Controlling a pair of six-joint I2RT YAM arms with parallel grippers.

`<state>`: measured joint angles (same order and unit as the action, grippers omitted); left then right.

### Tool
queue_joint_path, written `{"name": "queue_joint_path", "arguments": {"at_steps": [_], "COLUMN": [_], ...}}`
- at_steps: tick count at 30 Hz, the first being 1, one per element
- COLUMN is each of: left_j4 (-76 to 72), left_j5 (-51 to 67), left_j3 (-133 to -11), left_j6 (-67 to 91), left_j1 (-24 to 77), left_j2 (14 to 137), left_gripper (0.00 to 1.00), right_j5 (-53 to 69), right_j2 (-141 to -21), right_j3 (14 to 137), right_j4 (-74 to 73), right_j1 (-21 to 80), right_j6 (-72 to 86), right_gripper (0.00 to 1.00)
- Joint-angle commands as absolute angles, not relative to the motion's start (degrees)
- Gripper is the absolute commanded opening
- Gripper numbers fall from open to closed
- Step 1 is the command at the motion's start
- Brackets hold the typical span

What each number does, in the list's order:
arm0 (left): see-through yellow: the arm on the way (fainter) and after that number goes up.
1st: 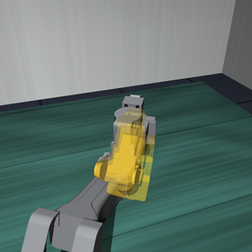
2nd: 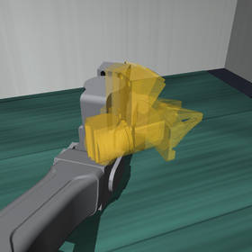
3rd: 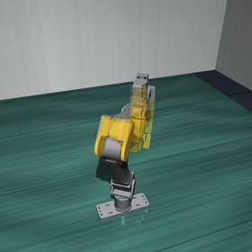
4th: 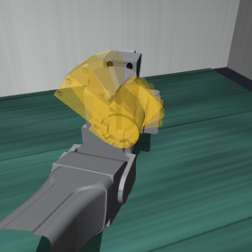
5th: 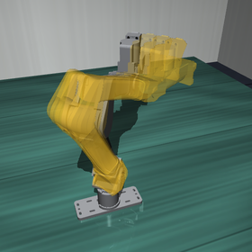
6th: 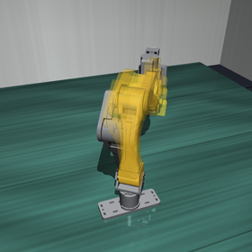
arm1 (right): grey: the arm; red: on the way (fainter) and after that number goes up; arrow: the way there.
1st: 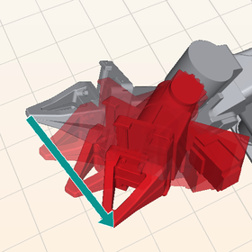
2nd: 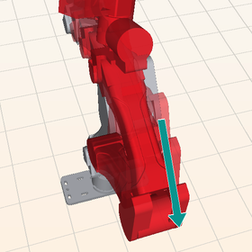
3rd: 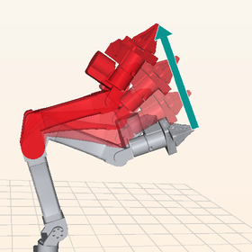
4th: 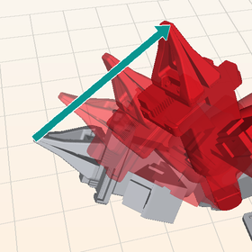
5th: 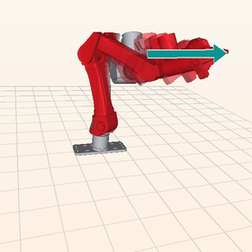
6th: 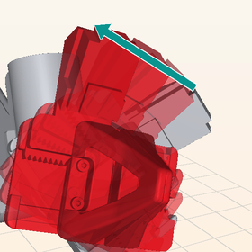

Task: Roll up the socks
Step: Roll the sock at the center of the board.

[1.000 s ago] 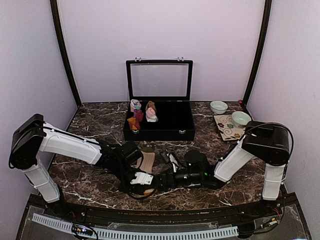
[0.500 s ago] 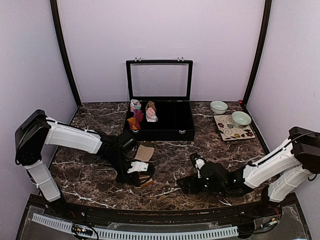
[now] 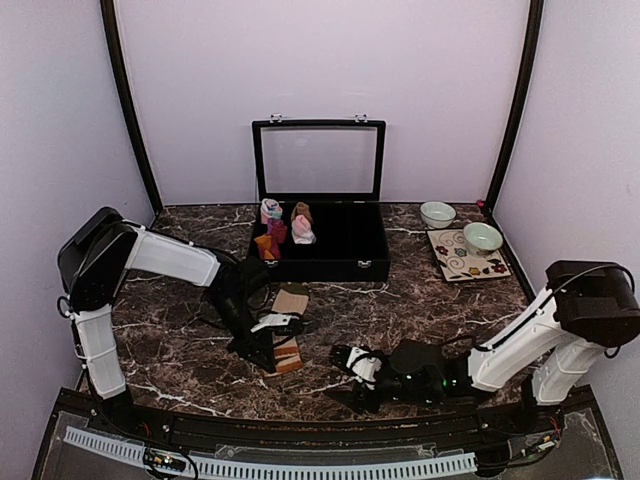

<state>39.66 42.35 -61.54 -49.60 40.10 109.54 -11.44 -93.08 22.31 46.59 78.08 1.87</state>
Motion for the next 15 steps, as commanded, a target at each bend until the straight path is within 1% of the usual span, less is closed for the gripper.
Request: {"name": "queue_joint_path", "arguments": {"at_steps": [1, 4, 8, 15], "left_j4": [52.56, 53.64, 53.73, 53.34], "left_j5": [35.21, 35.15, 34.51, 31.29], "left_j3": [-60.11, -60.90, -61.45, -61.33], "left_j6": [-52.64, -53.07, -53.07, -53.06], "left_j1": [39.41, 39.39, 39.38, 39.38], "left_j2": [115.95, 117.07, 117.33, 117.33], "left_gripper": [0.00, 0.00, 0.00, 0.00], "right_j5": [0.23, 4.42, 10.83, 16.16], "right_j2": [-97.73, -101.81, -106.87, -113.34], "right_j3": [30.18, 35.37, 41.62, 49.00], "right_j4": [47.55, 46.01, 43.09, 39.47], "right_j1": [78.61, 78.15, 76.80, 74.37], "right_j6": [-14.62, -21.05, -25.90, -29.25], "right_gripper": [0.71, 0.70, 0.66, 0.60]}}
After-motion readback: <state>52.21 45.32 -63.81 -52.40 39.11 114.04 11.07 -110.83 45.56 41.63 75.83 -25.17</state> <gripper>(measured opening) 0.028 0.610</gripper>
